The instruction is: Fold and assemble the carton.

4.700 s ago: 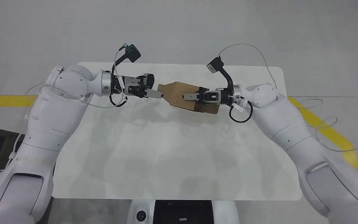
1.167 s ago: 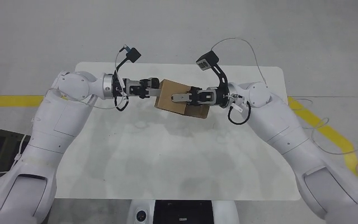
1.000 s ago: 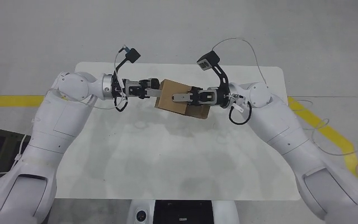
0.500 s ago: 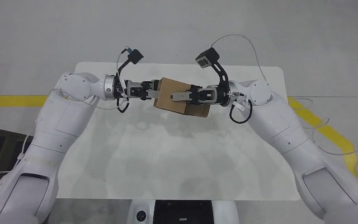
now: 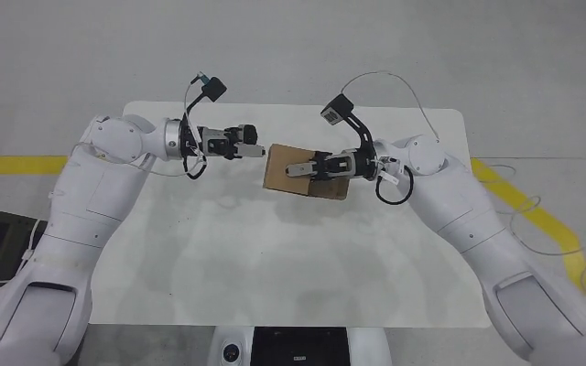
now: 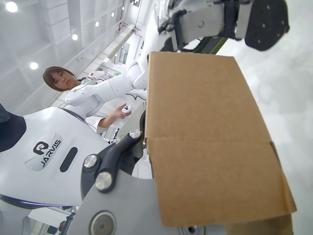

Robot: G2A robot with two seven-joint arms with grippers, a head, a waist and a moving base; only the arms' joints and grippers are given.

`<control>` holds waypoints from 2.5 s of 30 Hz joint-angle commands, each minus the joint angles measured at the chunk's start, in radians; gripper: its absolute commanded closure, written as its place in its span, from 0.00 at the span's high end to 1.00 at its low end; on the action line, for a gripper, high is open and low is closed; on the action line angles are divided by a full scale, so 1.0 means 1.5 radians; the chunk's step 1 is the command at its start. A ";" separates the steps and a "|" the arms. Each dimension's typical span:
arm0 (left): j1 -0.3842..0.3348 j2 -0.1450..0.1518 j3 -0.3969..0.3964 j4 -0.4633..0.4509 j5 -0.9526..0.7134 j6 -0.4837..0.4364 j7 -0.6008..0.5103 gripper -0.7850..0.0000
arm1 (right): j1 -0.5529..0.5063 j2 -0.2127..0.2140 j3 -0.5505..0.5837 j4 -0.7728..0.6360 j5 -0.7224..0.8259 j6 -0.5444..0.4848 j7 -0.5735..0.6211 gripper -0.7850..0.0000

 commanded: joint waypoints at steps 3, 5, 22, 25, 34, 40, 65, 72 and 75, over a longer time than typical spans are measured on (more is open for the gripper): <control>0.003 0.009 -0.008 -0.018 0.082 -0.043 0.043 1.00 | -0.004 0.002 -0.010 0.020 -0.012 0.016 0.016 0.00; 0.010 0.014 -0.015 -0.023 0.134 -0.085 0.085 1.00 | -0.006 0.001 -0.020 0.031 -0.025 0.021 0.021 0.00; 0.110 0.047 -0.065 -0.130 0.444 -0.268 0.307 1.00 | 0.047 -0.034 -0.138 0.165 -0.087 -0.024 -0.024 0.00; 0.121 0.057 -0.064 -0.144 0.465 -0.268 0.309 1.00 | 0.056 -0.048 -0.163 0.191 -0.081 -0.027 -0.027 0.00; 0.133 0.085 -0.054 -0.156 0.519 -0.268 0.344 1.00 | 0.072 -0.085 -0.216 0.258 -0.066 -0.041 -0.041 0.00; 0.132 0.102 -0.042 -0.152 0.537 -0.268 0.371 1.00 | 0.090 -0.102 -0.231 0.291 -0.061 -0.057 -0.057 0.13; 0.097 0.144 0.034 -0.147 0.641 -0.268 0.497 1.00 | 0.100 -0.062 -0.220 0.293 -0.040 -0.103 -0.103 1.00; 0.100 0.146 0.041 -0.152 0.679 -0.268 0.537 1.00 | 0.101 -0.027 -0.206 0.254 -0.047 -0.109 -0.109 1.00; 0.103 0.149 0.039 -0.156 0.694 -0.268 0.548 1.00 | 0.105 -0.010 -0.193 0.231 -0.042 -0.111 -0.111 1.00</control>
